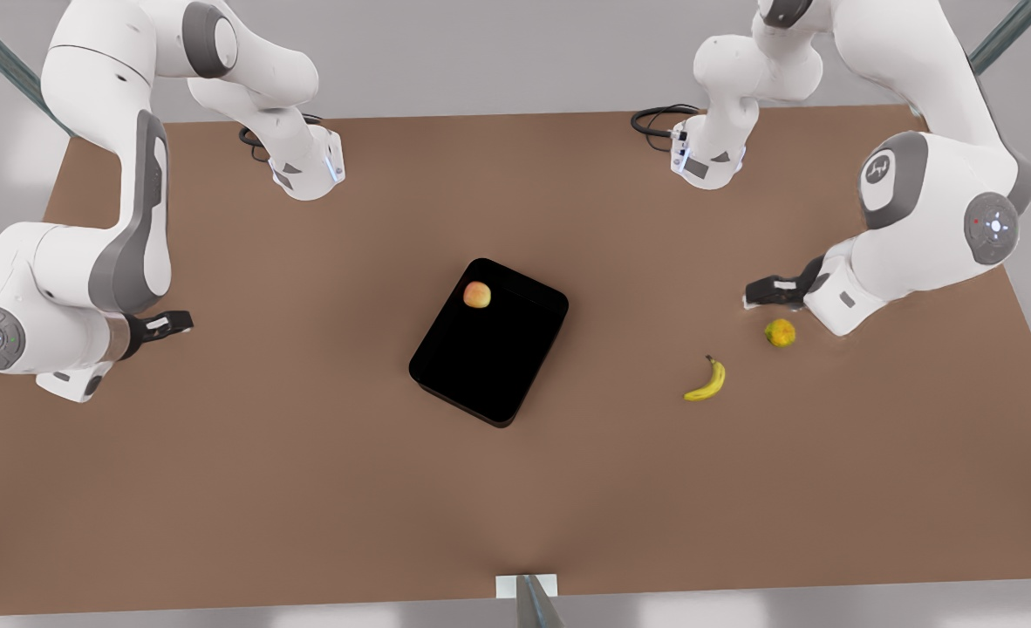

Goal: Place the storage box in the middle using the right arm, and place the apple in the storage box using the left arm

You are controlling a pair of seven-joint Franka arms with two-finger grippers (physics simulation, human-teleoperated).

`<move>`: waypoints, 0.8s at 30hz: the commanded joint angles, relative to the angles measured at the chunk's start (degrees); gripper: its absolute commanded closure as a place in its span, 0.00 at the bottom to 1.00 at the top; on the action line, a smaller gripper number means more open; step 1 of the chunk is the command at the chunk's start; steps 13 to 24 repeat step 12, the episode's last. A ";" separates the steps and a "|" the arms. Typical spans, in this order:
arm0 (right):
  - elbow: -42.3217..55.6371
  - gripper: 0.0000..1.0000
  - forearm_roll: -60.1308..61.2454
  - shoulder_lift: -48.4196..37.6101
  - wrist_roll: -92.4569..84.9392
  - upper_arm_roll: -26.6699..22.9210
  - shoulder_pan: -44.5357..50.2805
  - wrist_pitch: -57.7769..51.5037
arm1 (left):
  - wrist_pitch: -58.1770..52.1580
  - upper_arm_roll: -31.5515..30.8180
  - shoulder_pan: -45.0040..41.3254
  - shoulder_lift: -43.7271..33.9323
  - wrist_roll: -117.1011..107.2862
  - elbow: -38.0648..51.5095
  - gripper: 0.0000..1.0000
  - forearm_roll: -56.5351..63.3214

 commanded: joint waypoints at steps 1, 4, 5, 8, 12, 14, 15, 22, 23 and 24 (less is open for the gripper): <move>0.00 0.00 -0.01 -0.04 0.00 0.00 0.00 0.00 | 0.18 -1.01 0.53 -1.03 -0.07 -0.82 0.00 8.63; 0.09 0.00 -0.01 -1.71 0.00 0.00 0.00 0.00 | 7.73 1.27 1.15 -10.79 5.46 -14.18 0.00 8.36; 0.09 0.00 -0.10 -1.89 0.00 0.00 0.00 0.00 | 8.62 1.62 0.80 -10.36 6.96 -14.54 0.00 8.36; 0.09 0.00 0.08 -2.77 0.26 0.08 0.09 -0.09 | 7.30 3.64 -2.63 -2.36 6.17 -7.51 0.00 8.71; 0.00 0.00 0.08 -3.12 0.44 0.08 0.09 -0.09 | 7.21 2.94 -2.72 -2.45 3.62 -7.60 0.00 8.89; 0.00 0.00 0.08 -3.12 0.44 0.08 0.09 -0.09 | 7.21 2.94 -2.72 -2.45 3.62 -7.60 0.00 8.89; 0.00 0.00 0.08 -3.12 0.44 0.08 0.09 -0.09 | 7.21 2.94 -2.72 -2.45 3.62 -7.60 0.00 8.89; 0.00 0.00 0.08 -3.12 0.44 0.08 0.09 -0.09 | 7.21 2.94 -2.72 -2.45 3.62 -7.60 0.00 8.89; 0.00 0.00 0.08 -3.12 0.44 0.08 0.09 -0.09 | 7.21 2.94 -2.72 -2.45 3.62 -7.60 0.00 8.89; 0.00 0.00 0.08 -3.12 0.44 0.08 0.09 -0.09 | 7.21 2.94 -2.72 -2.45 3.62 -7.60 0.00 8.89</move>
